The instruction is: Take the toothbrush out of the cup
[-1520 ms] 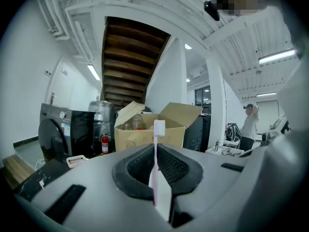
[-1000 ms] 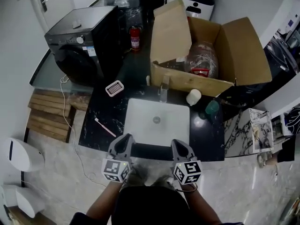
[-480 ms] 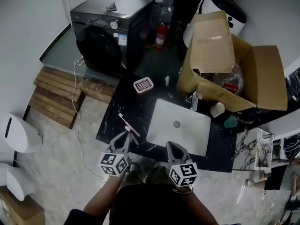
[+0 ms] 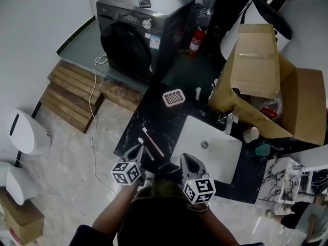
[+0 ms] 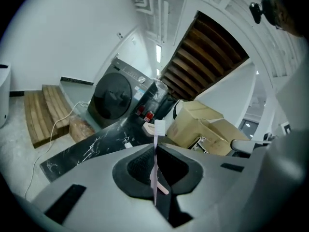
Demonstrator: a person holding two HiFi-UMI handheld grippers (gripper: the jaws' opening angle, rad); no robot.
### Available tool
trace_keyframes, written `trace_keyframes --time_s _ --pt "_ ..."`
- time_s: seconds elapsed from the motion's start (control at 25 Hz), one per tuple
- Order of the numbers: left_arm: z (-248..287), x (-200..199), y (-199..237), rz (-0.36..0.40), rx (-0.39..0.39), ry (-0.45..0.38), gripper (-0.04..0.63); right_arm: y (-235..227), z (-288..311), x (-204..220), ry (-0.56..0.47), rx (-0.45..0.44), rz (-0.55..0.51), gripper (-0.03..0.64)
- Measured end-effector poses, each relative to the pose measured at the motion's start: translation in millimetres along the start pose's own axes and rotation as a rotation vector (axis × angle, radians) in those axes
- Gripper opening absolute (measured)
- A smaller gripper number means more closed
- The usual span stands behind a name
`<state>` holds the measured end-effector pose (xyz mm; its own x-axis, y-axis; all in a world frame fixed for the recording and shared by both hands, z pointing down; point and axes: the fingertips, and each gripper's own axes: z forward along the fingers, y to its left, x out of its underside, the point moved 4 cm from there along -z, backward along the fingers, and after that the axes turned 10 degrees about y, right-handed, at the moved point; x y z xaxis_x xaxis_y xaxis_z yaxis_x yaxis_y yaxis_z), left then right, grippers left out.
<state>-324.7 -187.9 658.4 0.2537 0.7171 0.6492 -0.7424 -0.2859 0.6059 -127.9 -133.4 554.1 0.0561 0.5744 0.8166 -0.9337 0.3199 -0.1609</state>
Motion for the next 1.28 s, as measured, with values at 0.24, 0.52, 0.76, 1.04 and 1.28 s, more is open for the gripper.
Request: trace_keyframes --time_s 0.24,0.52,0.76,1.04,1.28 --pt "20 15 39 -0.280 -0.013 0.024 0.040 -22 23 -13 0.001 -0.008 0.022 0.014" --pt "40 22 63 -0.406 -0.059 0.033 0.040 -56 42 -5 0.036 0.016 0.067 0.014" --pt "52 21 67 -0.425 -0.118 0.053 0.040 -71 53 1 0.061 0.012 0.069 0.014" --pt "53 24 67 -0.435 -0.154 0.080 0.041 -80 47 1 0.057 0.017 0.069 0.014" --pt "52 23 67 -0.430 -0.147 0.073 0.041 -80 28 -5 0.028 0.042 0.059 0.014"
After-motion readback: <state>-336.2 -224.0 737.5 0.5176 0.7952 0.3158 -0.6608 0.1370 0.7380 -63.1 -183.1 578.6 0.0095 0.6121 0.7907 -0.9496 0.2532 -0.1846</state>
